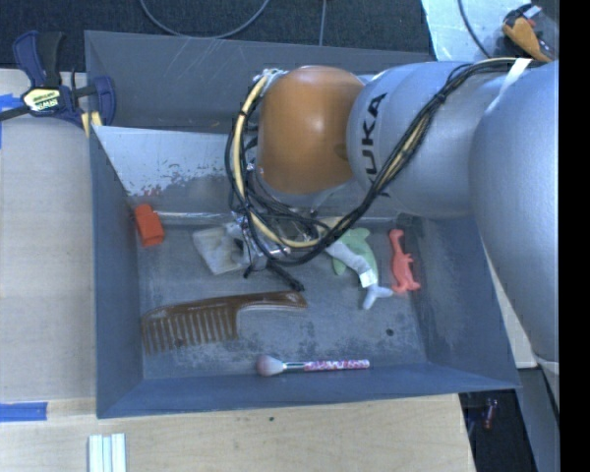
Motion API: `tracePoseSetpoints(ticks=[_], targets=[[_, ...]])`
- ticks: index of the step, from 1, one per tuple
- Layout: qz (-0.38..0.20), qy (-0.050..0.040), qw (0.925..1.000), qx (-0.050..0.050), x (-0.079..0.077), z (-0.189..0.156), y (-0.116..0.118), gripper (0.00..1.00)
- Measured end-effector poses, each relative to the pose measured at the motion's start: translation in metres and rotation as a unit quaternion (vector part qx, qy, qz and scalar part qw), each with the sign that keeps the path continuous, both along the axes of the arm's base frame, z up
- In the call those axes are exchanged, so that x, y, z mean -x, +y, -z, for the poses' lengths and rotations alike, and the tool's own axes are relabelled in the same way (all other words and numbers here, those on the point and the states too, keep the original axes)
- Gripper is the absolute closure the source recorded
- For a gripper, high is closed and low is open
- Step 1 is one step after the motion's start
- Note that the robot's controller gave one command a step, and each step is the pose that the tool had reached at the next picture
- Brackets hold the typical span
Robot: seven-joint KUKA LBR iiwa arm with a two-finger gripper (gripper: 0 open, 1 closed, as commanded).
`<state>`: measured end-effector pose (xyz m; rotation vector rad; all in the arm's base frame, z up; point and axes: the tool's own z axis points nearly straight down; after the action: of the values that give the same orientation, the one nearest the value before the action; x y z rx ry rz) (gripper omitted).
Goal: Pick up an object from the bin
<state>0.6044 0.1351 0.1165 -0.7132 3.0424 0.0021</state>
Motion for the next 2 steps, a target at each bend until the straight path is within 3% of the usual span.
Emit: tracePoseSetpoints(ticks=[2], targets=[[0.001,0.0019,1.0,0.0,0.001,-0.046,0.0,1.0]])
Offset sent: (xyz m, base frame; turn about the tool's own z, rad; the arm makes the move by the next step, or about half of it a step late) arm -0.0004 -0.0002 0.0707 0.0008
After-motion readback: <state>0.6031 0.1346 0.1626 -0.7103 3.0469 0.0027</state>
